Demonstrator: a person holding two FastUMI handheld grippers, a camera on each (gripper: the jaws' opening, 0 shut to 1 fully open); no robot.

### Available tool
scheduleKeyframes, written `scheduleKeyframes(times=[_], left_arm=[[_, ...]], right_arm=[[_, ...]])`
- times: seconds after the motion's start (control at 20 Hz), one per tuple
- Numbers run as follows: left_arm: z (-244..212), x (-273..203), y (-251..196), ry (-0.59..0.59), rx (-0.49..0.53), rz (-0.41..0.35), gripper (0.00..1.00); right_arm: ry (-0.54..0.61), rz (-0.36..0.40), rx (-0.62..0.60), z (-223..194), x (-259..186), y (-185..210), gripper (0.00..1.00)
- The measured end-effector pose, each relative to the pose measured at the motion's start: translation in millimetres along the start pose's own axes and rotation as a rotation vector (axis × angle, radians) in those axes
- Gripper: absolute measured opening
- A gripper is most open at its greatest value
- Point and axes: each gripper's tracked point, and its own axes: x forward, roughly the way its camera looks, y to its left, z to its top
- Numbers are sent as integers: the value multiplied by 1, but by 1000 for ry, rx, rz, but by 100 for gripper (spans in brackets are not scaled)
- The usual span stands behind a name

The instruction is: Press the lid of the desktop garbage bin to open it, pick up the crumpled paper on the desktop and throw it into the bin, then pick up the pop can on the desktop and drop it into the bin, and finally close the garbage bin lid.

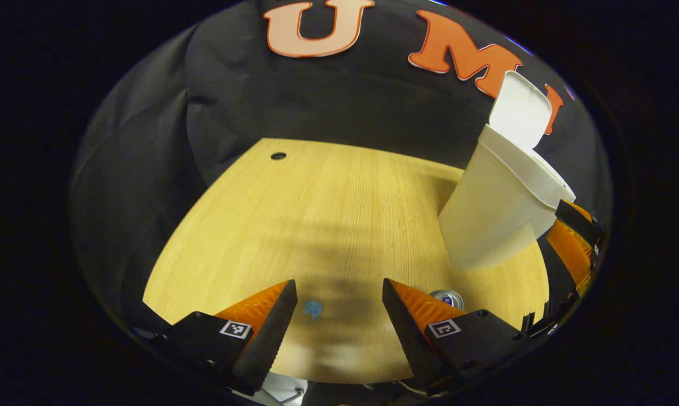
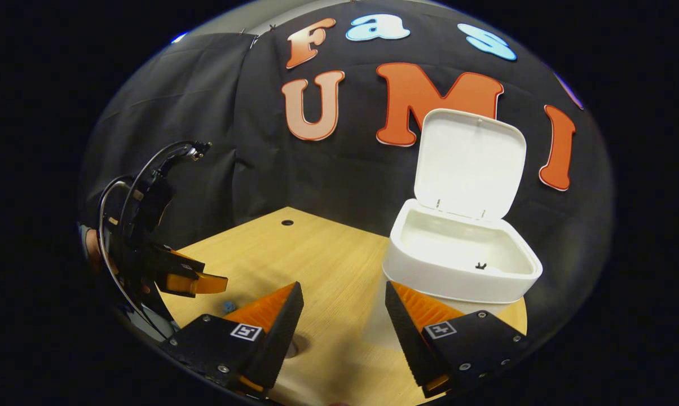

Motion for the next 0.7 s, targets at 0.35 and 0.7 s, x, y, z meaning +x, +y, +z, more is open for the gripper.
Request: scheduleKeyframes(times=[0.35,0.7], left_arm=[[-38,32,9,215,-88,-33,98],[-20,51,37,329,23,77,96]], right_arm=[[129,19,33,-48,9,23,96],[208,10,16,-65,13,38,96]])
